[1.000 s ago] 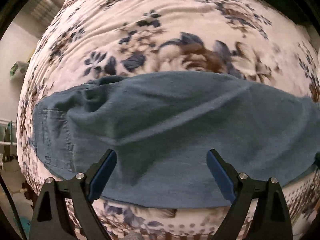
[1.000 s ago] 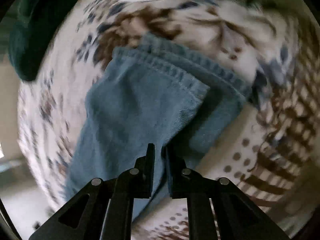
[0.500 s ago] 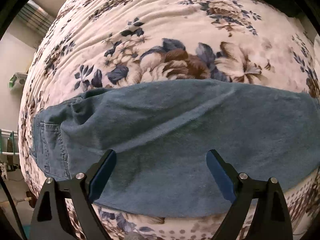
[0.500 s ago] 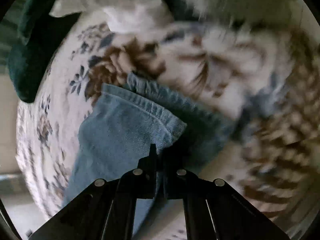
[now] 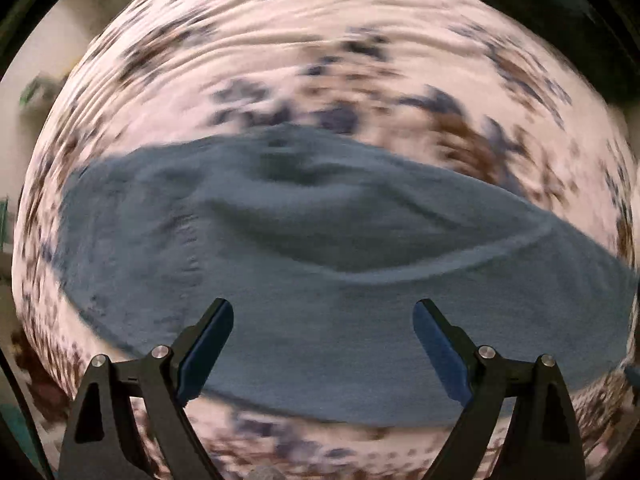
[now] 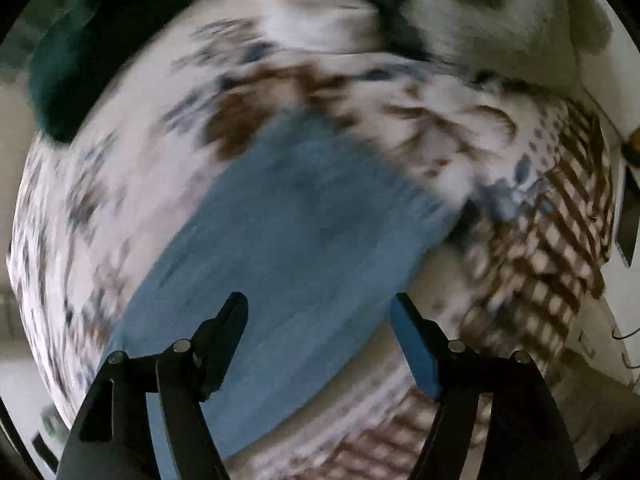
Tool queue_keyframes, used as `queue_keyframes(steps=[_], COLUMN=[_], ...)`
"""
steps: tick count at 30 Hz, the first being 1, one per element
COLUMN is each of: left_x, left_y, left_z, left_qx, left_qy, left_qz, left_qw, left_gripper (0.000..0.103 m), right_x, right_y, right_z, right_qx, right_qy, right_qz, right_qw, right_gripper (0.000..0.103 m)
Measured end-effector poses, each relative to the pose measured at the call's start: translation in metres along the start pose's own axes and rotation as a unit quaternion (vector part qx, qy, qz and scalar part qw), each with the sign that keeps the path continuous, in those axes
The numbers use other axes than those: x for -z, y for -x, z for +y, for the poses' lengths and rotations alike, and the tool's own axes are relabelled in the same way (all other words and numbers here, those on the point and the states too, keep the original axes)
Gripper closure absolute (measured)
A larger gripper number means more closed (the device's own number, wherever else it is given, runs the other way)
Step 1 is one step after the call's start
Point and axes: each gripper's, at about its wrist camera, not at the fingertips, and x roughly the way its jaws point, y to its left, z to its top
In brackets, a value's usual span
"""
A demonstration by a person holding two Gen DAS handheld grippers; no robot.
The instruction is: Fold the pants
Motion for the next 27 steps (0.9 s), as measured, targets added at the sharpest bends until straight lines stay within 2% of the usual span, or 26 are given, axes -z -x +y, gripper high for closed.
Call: queue_keyframes(steps=[2, 4, 7, 10, 12, 14, 16, 18, 20, 21, 22, 23, 25, 26, 27], left_x=[-0.001, 0.000, 0.004, 0.008, 0.010, 0.010, 0.010, 0.013, 0.014, 0.015, 0.016, 0.016, 0.015, 0.014, 0.014], left_y=[0.005, 0.008, 0.007, -0.002, -0.015, -0.035, -0.054, -0.068, -0.079, -0.082, -0.084, -0.084, -0.079, -0.075, -0.071], left_z=[0.052, 0.097, 0.185, 0.252, 0.292, 0.323, 0.342, 0.352, 0.356, 0.356, 0.355, 0.355, 0.346, 0.341, 0.338], left_qx=[-0.006, -0.011, -0.026, -0.047, -0.046, -0.029, -0.008, 0.019, 0.042, 0.047, 0.057, 0.065, 0.066, 0.055, 0.049], left_qy=[0.036, 0.067, 0.126, 0.169, 0.195, 0.216, 0.233, 0.251, 0.262, 0.264, 0.266, 0.268, 0.256, 0.246, 0.238], left_qz=[0.000, 0.000, 0.010, 0.015, 0.024, 0.043, 0.061, 0.068, 0.067, 0.063, 0.055, 0.049, 0.029, 0.019, 0.009], left_qw=[0.9993, 0.9977, 0.9917, 0.9844, 0.9794, 0.9751, 0.9706, 0.9654, 0.9617, 0.9613, 0.9606, 0.9600, 0.9641, 0.9675, 0.9699], left_gripper=[0.011, 0.011, 0.011, 0.011, 0.011, 0.011, 0.011, 0.011, 0.013, 0.016, 0.026, 0.044, 0.062, 0.070, 0.073], right_x=[0.035, 0.079, 0.154, 0.217, 0.243, 0.267, 0.279, 0.291, 0.296, 0.297, 0.299, 0.296, 0.296, 0.293, 0.293], right_y=[0.009, 0.005, -0.025, -0.053, -0.064, -0.078, -0.091, -0.101, -0.106, -0.105, -0.103, -0.101, -0.094, -0.091, -0.088], right_z=[0.037, 0.074, 0.137, 0.179, 0.192, 0.200, 0.196, 0.191, 0.183, 0.182, 0.184, 0.182, 0.188, 0.186, 0.188], right_qx=[-0.013, -0.047, -0.107, -0.139, -0.145, -0.137, -0.130, -0.122, -0.111, -0.109, -0.108, -0.105, -0.096, -0.093, -0.087], right_qy=[0.031, 0.051, 0.059, 0.043, 0.030, 0.005, -0.034, -0.067, -0.076, -0.077, -0.074, -0.070, -0.056, -0.051, -0.042], right_qz=[0.014, 0.055, 0.155, 0.206, 0.211, 0.215, 0.222, 0.227, 0.225, 0.217, 0.204, 0.198, 0.173, 0.169, 0.163], right_qw=[0.999, 0.996, 0.980, 0.968, 0.966, 0.967, 0.966, 0.964, 0.965, 0.967, 0.970, 0.972, 0.979, 0.980, 0.982], right_gripper=[0.027, 0.027, 0.027, 0.028, 0.029, 0.031, 0.032, 0.039, 0.042, 0.044, 0.056, 0.077, 0.089, 0.092, 0.093])
